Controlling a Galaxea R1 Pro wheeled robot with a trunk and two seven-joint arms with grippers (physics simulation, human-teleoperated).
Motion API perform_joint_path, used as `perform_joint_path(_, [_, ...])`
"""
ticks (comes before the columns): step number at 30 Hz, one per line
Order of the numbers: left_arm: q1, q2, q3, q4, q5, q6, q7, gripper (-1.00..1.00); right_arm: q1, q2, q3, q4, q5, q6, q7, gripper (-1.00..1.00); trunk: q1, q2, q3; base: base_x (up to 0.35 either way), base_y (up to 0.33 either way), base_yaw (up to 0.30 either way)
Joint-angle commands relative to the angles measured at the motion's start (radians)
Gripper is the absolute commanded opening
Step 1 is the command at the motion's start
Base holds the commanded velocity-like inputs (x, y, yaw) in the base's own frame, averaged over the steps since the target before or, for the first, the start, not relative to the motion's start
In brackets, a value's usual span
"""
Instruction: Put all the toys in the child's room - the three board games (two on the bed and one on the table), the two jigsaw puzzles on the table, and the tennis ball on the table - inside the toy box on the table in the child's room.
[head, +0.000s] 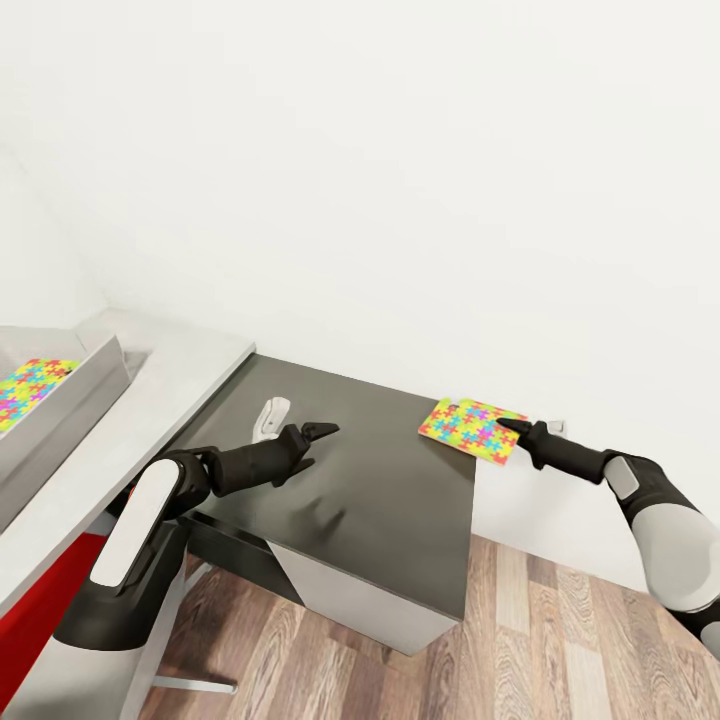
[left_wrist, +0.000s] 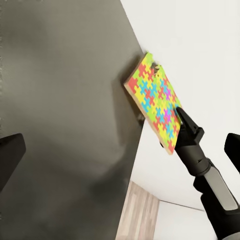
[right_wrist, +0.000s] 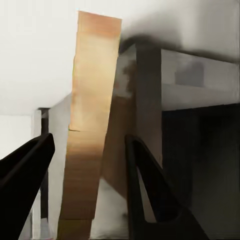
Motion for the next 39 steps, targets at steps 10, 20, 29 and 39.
perform_joint_path(10, [-0.001, 0.001, 0.002, 0.001, 0.01, -0.002, 0.013, 1.0, -0.001, -0.017, -0.001, -0.024, 0.008, 0.073, 0.005, -1.0, 0.0, 0.0, -0.001, 0.0, 0.0, 0.0])
perform_joint_path(20, [-0.001, 0.001, 0.008, 0.002, 0.009, -0.002, 0.058, 1.0, 0.0, -0.012, 0.009, -0.052, 0.009, 0.085, 0.032, -1.0, 0.0, 0.0, -0.001, 0.0, 0.0, 0.0])
perform_joint_path(29, [-0.001, -0.002, 0.001, 0.001, 0.01, -0.003, 0.074, 1.0, 0.03, -0.013, 0.043, -0.115, 0.018, 0.089, 0.167, -1.0, 0.0, 0.0, -0.001, 0.0, 0.0, 0.0])
perform_joint_path(39, [-0.001, -0.003, -0.002, 0.0, 0.011, -0.002, 0.074, 1.0, 0.111, 0.018, 0.114, -0.264, 0.02, 0.087, 0.302, -1.0, 0.0, 0.0, -0.001, 0.0, 0.0, 0.0])
